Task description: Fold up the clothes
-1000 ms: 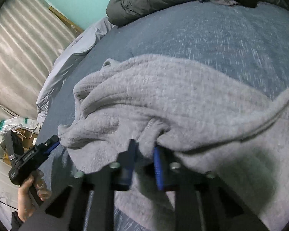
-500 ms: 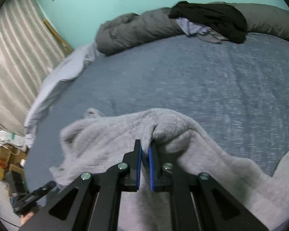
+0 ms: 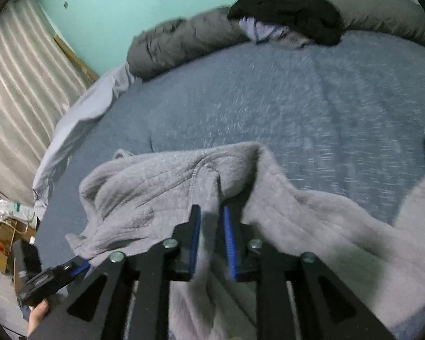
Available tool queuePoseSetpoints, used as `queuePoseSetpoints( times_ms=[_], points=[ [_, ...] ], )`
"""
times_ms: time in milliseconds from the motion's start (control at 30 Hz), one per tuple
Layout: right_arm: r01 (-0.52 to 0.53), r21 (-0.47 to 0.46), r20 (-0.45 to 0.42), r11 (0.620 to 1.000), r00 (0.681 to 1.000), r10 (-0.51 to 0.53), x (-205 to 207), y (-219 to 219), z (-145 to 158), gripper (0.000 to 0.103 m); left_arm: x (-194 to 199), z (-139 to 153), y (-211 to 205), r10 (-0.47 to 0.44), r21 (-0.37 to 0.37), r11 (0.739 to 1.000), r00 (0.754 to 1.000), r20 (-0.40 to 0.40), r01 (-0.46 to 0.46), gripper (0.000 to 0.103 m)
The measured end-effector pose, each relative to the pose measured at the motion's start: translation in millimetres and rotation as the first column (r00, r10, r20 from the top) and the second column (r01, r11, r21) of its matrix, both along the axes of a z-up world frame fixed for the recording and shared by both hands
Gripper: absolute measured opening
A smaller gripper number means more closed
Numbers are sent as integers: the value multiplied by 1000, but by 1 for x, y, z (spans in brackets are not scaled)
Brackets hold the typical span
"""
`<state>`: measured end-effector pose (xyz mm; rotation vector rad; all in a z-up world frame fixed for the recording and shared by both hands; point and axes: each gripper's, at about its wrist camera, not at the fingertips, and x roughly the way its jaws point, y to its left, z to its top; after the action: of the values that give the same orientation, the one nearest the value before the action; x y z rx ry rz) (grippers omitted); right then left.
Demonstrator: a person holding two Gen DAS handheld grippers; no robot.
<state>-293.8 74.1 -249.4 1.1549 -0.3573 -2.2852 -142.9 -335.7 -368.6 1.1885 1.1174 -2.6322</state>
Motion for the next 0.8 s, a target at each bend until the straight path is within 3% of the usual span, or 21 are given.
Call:
queuePoseSetpoints(
  times_ms=[33, 100, 167, 200, 233, 300, 400, 533, 567, 600, 633, 667, 800],
  points=[
    [6, -25, -6, 1000, 1000, -6, 10, 11, 2, 48, -2, 1, -1, -2, -4, 1000, 1000, -4, 2, 57],
    [16, -75, -18, 997, 1000, -18, 31, 34, 6, 59, -7, 2, 0, -7, -8, 1000, 1000, -16, 7, 57],
    [9, -69, -17, 998, 1000, -10, 53, 46, 2, 59, -11, 2, -2, -9, -9, 1000, 1000, -21, 8, 44],
    [-3, -59, -8, 998, 1000, 3, 62, 49, -2, 59, -14, 2, -2, -8, -8, 1000, 1000, -20, 7, 30],
    [-21, -35, 4, 999, 1000, 22, 70, 50, -7, 59, -15, 2, -3, -4, -6, 1000, 1000, -22, 4, 22],
    [-37, 24, 14, 999, 999, 37, 83, 51, -15, 60, -15, 6, -2, 0, -7, 1000, 999, -32, 0, 12],
    [-46, 71, 21, 996, 999, 44, 98, 51, -27, 60, -11, 16, -2, 8, -26, 1000, 998, -57, -9, 5],
    [-104, 219, 4, 970, 994, 106, 104, 32, -42, 59, 0, 36, -10, 23, -52, 998, 995, -98, -28, 4],
    [-112, 244, 4, 963, 993, 114, 104, 31, -46, 58, 3, 41, -12, 27, -58, 998, 994, -108, -33, 4],
    [-116, 266, 3, 957, 993, 120, 104, 30, -49, 44, 6, 46, -14, 30, -65, 997, 992, -119, -38, 4],
    [-117, 271, 9, 955, 993, 119, 101, 30, -51, 21, 9, 51, -16, 34, -71, 997, 991, -129, -43, 4],
    [-116, 274, 16, 955, 993, 116, 98, 31, -52, 13, 12, 56, -18, 37, -77, 996, 989, -140, -48, 4],
    [-116, 260, 11, 959, 993, 117, 91, 39, -37, 6, 25, 75, -27, 50, -105, 992, 982, -180, -69, 4]
  ],
)
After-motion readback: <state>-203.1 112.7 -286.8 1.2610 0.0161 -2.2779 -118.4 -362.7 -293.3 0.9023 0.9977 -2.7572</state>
